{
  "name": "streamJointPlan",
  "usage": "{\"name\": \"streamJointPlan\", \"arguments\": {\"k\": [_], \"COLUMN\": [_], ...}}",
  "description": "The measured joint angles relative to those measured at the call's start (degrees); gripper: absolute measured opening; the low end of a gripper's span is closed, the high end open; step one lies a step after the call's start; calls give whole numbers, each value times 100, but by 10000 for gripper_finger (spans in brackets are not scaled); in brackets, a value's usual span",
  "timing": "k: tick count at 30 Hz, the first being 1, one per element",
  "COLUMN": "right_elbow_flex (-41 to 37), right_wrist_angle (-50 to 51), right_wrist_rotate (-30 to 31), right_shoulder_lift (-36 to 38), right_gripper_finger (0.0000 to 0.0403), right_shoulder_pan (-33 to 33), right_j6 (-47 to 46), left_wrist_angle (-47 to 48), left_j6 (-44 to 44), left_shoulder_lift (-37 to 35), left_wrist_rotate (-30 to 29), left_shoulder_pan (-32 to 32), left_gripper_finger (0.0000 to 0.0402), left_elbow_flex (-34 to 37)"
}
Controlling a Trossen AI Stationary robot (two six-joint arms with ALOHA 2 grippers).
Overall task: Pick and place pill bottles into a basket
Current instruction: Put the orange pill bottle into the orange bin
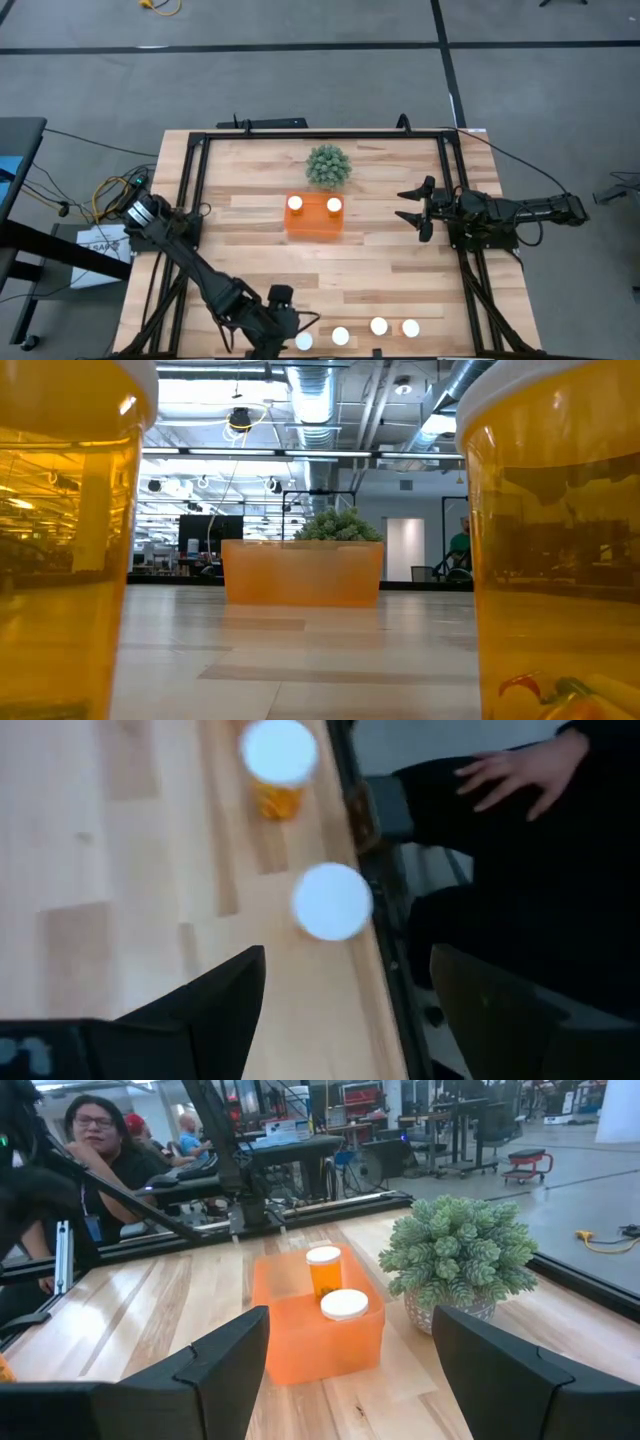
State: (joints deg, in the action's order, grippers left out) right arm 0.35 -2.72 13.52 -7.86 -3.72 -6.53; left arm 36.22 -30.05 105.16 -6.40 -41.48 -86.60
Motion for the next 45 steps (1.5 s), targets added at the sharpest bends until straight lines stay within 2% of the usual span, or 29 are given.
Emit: {"name": "streamJointPlan", "arguments": {"k": [4, 14, 24, 27, 32, 40, 45], "right_elbow_flex": [0, -1, 2, -1, 0, 0, 0], "right_wrist_angle": [0, 0, 0, 0, 0, -1, -2], "right_wrist_rotate": [0, 0, 0, 0, 0, 0, 0], "right_shoulder_lift": [0, 0, 0, 0, 0, 0, 2], "right_gripper_finger": [276, 276, 276, 276, 276, 276, 276], "right_shoulder_pan": [0, 1, 1, 0, 1, 1, 0], "right_j6": [1, 0, 1, 0, 0, -2, 0], "left_wrist_angle": [-726, -1747, -3032, -3161, -3893, -4111, -4226], "left_j6": [-10, -12, 32, -28, -80, 135, 479], "left_shoulder_lift": [2, 2, 0, 0, 55, 860, 1064], "left_wrist_rotate": [147, 49, -181, -181, -160, -25, -56], "left_shoulder_pan": [-51, -58, -54, -74, -141, -151, -55], "left_gripper_finger": [273, 273, 273, 273, 273, 273, 273], "left_elbow_flex": [563, 1622, 2283, 2409, 2596, 2373, 2257]}}
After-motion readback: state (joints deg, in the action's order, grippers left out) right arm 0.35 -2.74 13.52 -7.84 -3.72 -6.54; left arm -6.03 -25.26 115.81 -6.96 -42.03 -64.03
